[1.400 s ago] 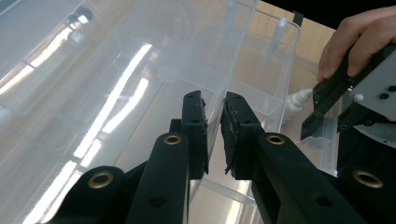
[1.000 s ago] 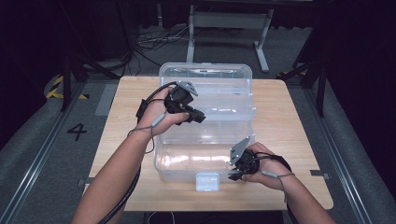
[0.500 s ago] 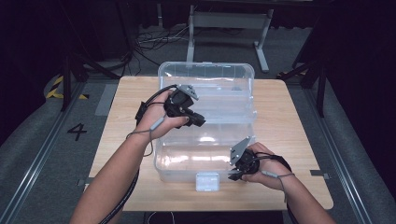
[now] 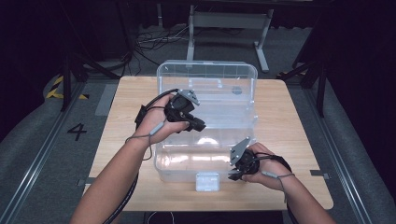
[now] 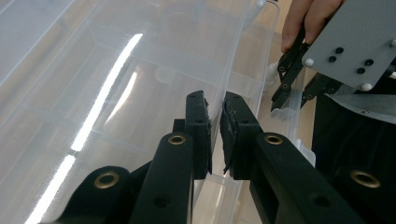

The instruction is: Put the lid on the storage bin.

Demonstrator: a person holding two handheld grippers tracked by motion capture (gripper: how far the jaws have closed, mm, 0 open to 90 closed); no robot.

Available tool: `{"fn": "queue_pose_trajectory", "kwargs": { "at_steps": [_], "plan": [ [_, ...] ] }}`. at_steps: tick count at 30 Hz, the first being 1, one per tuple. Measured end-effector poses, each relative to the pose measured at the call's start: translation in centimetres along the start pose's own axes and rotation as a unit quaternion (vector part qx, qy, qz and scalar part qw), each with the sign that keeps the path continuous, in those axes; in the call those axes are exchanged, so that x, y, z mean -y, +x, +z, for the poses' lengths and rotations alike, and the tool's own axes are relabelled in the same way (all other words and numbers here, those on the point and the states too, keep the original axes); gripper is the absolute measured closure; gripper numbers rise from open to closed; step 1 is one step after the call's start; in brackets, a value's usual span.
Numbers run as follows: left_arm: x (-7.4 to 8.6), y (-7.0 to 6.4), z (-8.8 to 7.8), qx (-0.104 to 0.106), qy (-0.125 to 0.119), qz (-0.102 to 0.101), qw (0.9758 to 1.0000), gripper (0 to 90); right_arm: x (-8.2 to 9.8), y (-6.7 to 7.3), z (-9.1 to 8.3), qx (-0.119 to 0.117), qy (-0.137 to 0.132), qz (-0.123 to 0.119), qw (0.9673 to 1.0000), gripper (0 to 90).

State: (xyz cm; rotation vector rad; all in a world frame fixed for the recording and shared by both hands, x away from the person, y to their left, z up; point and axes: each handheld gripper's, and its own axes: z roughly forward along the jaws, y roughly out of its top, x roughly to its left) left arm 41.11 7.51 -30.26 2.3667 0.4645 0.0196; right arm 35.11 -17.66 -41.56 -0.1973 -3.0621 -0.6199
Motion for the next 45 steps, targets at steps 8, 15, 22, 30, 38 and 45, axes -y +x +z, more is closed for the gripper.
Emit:
{"fn": "queue_pose_trajectory", "kwargs": {
  "at_steps": [8, 15, 22, 30, 38, 45],
  "plan": [
    [0.3, -0.7, 0.1, 0.005, 0.006, 0.004, 1.0, 82.3, 0.0, 0.0, 0.0, 0.001, 0.002, 0.001, 1.0, 81.6],
    [0.4, -1.2, 0.2, 0.005, 0.013, 0.01, 0.9999, 82.5, 0.0, 0.1, 0.0, 0.003, 0.003, 0.002, 1.0, 81.7],
    [0.6, -1.6, 0.3, 0.002, 0.017, 0.014, 0.9998, 82.4, -0.1, 0.2, 0.0, 0.009, 0.004, -0.001, 0.9999, 81.4],
    [0.6, -1.7, 0.3, 0.005, 0.017, 0.013, 0.9997, 82.5, -0.2, 0.5, -0.2, 0.016, 0.003, 0.007, 0.9998, 80.2],
    [0.7, -1.9, 0.4, 0.004, 0.021, 0.015, 0.9997, 82.8, -0.3, 0.8, -1.0, 0.034, -0.012, -0.008, 0.9993, 79.9],
    [0.7, -2.0, 0.5, 0.007, 0.025, 0.016, 0.9995, 83.1, -0.5, 1.6, -2.9, 0.054, -0.038, -0.02, 0.9976, 79.1]
  ]
}}
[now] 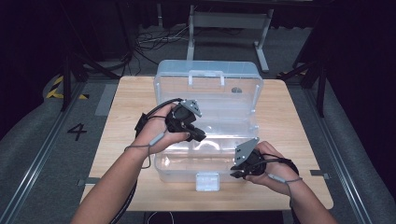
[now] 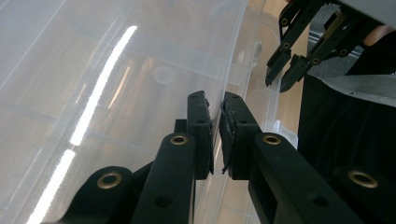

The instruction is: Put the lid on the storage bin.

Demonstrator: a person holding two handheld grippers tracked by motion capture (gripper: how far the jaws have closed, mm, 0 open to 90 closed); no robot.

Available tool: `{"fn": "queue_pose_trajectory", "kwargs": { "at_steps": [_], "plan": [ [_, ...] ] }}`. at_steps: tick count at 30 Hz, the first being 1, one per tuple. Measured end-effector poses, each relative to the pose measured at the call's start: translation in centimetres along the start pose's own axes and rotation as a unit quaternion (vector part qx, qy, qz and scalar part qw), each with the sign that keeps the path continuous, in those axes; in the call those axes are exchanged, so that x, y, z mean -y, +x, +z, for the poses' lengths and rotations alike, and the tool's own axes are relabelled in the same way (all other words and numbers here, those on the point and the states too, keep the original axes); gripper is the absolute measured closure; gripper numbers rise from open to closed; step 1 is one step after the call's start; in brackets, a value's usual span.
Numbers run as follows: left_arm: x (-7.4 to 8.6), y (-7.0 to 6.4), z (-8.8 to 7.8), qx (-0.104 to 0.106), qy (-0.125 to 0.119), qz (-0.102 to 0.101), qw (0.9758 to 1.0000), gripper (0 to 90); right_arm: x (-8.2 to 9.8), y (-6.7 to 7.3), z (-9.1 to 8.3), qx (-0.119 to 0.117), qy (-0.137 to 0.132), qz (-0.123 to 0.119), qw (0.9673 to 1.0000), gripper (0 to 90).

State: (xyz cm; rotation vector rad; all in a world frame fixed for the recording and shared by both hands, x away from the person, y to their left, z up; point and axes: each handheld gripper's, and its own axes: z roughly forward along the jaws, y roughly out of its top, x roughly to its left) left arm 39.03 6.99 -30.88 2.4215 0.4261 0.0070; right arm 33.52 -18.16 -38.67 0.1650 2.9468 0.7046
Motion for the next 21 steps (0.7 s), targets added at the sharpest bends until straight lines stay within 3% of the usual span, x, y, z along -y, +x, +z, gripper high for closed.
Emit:
{"fn": "queue_pose_trajectory", "kwargs": {
  "at_steps": [2, 8, 12, 17, 21],
  "plan": [
    [0.0, -0.1, 0.0, 0.001, 0.0, 0.0, 1.0, 83.1, -0.1, 0.0, -0.2, 0.002, -0.002, -0.004, 1.0, 79.2],
    [0.0, -0.3, 0.1, -0.003, 0.004, 0.002, 1.0, 83.2, 0.0, 0.1, -1.7, 0.0, -0.048, 0.005, 0.9989, 80.8],
    [0.0, -0.3, 0.1, -0.002, 0.008, 0.005, 1.0, 83.3, 0.2, -0.1, -2.6, -0.004, -0.079, 0.021, 0.9967, 83.8],
    [0.0, -0.4, 0.2, 0.001, 0.01, 0.006, 0.9999, 83.4, 0.5, -0.3, -3.3, -0.005, -0.099, 0.014, 0.9949, 87.8],
    [0.1, -0.4, 0.2, 0.003, 0.011, 0.005, 0.9999, 83.4, 0.6, -0.4, -3.7, -0.015, -0.127, 0.031, 0.9913, 89.8]
  ]
}}
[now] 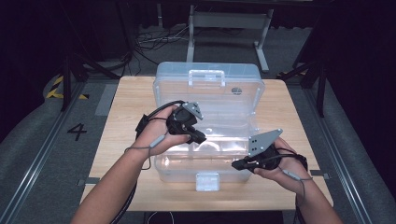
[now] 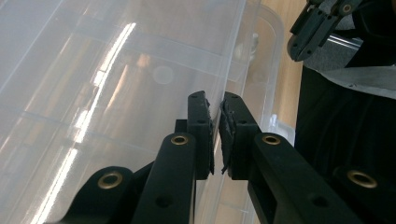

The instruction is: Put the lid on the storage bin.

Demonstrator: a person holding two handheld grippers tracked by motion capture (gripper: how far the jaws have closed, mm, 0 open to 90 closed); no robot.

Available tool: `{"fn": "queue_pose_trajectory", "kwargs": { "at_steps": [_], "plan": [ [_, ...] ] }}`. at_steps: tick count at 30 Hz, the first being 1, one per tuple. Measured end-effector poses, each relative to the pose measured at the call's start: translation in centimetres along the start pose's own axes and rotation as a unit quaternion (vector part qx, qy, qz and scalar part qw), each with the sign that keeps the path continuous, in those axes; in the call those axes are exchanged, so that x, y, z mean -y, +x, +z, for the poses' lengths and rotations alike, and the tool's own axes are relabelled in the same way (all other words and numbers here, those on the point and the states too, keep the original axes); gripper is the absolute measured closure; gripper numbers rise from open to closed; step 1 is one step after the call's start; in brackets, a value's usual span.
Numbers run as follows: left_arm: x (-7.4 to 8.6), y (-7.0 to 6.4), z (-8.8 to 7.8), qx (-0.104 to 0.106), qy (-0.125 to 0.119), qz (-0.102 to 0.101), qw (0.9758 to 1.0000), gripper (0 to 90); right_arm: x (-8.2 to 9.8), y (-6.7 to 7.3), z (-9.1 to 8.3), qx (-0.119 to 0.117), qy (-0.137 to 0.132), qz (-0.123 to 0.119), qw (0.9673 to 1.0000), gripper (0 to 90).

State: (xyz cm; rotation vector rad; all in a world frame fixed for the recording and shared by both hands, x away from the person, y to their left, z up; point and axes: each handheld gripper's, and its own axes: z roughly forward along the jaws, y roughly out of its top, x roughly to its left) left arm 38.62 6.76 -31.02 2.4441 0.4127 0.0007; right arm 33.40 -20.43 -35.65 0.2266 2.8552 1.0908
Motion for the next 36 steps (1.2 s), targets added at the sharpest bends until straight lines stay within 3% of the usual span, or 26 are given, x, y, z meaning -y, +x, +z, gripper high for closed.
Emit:
{"fn": "queue_pose_trajectory", "kwargs": {
  "at_steps": [4, 11, 18, 20, 28, 34, 36],
  "plan": [
    [0.1, 0.0, 0.0, 0.0, 0.0, 0.001, 1.0, 83.4, 0.0, -0.1, -0.7, -0.007, -0.037, 0.011, 0.9992, 90.0],
    [0.1, -0.2, 0.1, -0.002, 0.001, 0.004, 1.0, 83.5, 0.1, -0.3, -2.1, 0.021, -0.095, 0.028, 0.9949, 90.0],
    [0.4, -0.2, 0.1, 0.002, -0.006, -0.001, 1.0, 83.4, 0.7, -0.8, -3.3, 0.056, -0.147, 0.052, 0.9862, 90.0],
    [0.4, -0.3, 0.1, 0.0, -0.005, 0.0, 1.0, 83.4, 0.8, -1.0, -3.5, 0.06, -0.15, 0.057, 0.9853, 90.0],
    [0.6, -0.6, 0.3, 0.0, -0.003, 0.0, 1.0, 83.5, 1.5, -1.4, -4.6, 0.091, -0.181, 0.077, 0.9762, 90.0],
    [0.8, -0.9, 0.5, 0.001, -0.001, -0.002, 1.0, 83.4, 1.9, -1.7, -5.1, 0.1, -0.189, 0.095, 0.9723, 90.0],
    [0.9, -1.1, 0.5, 0.001, 0.004, 0.0, 1.0, 83.4, 2.1, -1.9, -5.3, 0.108, -0.195, 0.104, 0.9694, 90.0]
  ]
}}
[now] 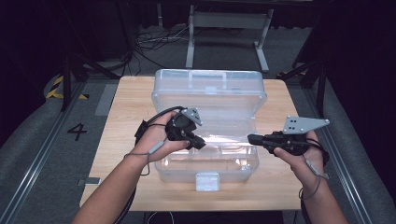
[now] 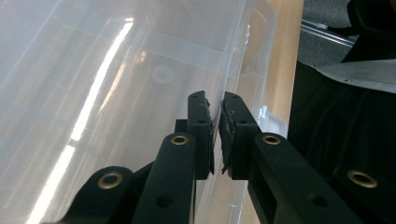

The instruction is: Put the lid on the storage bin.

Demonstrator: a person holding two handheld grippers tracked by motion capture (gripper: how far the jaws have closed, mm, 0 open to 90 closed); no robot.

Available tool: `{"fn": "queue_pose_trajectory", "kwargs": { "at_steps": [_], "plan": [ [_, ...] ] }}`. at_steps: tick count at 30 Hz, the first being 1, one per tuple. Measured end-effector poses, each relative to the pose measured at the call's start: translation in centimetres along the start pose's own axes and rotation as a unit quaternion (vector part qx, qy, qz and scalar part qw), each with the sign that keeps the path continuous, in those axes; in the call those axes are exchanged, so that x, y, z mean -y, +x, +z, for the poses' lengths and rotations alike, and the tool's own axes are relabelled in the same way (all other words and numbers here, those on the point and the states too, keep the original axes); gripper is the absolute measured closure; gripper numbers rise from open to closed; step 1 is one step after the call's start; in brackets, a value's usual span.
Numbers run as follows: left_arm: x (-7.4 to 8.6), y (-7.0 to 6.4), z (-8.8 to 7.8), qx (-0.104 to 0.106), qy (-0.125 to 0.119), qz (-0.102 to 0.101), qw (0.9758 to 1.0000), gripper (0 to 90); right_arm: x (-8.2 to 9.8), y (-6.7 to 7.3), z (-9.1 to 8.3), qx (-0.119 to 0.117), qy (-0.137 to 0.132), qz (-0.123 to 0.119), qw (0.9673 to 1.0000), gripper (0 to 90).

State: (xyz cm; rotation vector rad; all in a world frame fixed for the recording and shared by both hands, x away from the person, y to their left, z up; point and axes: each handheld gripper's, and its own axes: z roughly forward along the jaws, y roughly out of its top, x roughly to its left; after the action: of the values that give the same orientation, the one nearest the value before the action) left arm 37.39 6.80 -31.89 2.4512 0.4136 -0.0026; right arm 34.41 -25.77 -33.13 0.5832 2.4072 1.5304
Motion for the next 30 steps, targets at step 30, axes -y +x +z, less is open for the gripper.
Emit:
{"fn": "queue_pose_trajectory", "kwargs": {
  "at_steps": [30],
  "plan": [
    [4.2, -2.1, -3.8, -0.007, -0.05, -0.023, 0.9985, 83.2, 1.3, -1.7, -0.5, 0.032, -0.007, 0.057, 0.9978, 90.0]
  ]
}}
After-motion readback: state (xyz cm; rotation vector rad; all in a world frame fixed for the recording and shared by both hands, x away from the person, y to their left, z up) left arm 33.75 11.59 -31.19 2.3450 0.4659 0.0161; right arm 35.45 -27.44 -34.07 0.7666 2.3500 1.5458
